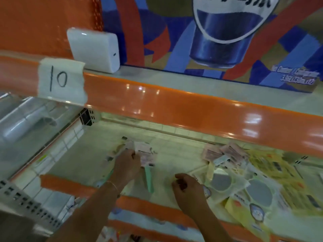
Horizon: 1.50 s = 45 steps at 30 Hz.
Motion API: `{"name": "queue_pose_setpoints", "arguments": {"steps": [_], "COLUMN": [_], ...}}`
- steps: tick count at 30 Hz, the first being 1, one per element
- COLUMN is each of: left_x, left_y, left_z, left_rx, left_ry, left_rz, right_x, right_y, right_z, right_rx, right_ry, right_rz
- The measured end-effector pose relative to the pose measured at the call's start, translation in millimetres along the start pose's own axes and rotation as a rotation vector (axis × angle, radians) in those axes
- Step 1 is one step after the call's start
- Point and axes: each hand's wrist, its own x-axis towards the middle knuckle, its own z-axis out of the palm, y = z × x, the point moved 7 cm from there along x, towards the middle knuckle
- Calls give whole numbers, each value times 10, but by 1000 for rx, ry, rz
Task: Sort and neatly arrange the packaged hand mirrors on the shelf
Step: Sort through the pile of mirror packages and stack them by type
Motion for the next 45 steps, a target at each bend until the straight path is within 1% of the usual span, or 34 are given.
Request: {"name": "queue_pose_setpoints", "arguments": {"steps": [1,4,5,8,11,13,16,17,18,20,21,25,27,30,32,38,41,45], "left_x": [12,37,40,55,65,68,40,21,-14,-104,-151,-240,-296,-401,-456,-558,-544,-515], "left_y": [-44,-160,-191,-206,-271,-304,-249,-176,-49,263,409,768,936,1173,1361,1846,1976,2060], "left_z": [-41,-107,-134,-177,-139,-146,-170,-177,-184,-126,-53,463,755,1179,1394,1844,2002,2175], "left_rx": [20,-42,-23,110,244,299,309,330,365,412,419,369,314,235,230,357,447,512], "left_ry": [-2,-23,-15,-15,-82,-69,-10,18,61,131,124,-111,-204,-341,-358,-327,-300,-322], "left_rz": [2,-11,-8,56,3,-37,-67,-51,2,200,289,411,496,564,621,742,723,633], "right_x": [-5,7,3,-16,-40,-56,-77,-78,-80,-91,-100,-152,-167,-193,-221,-319,-341,-351], "right_y": [-18,-43,-53,-59,-53,-51,-24,3,35,109,154,387,497,629,724,949,1055,1162], "right_z": [41,102,111,101,50,-11,-124,-161,-199,-285,-339,-563,-675,-847,-960,-1294,-1428,-1587], "right_rx": [-11,-60,-75,-72,-66,-57,-68,-69,-69,-53,-41,-16,-3,-7,-7,-18,-4,19], "right_ry": [-8,-18,-18,-6,4,25,53,60,65,84,103,167,189,228,252,305,317,337], "right_rz": [-1,1,-3,-7,3,-5,16,26,36,59,68,126,151,160,170,170,183,190]}}
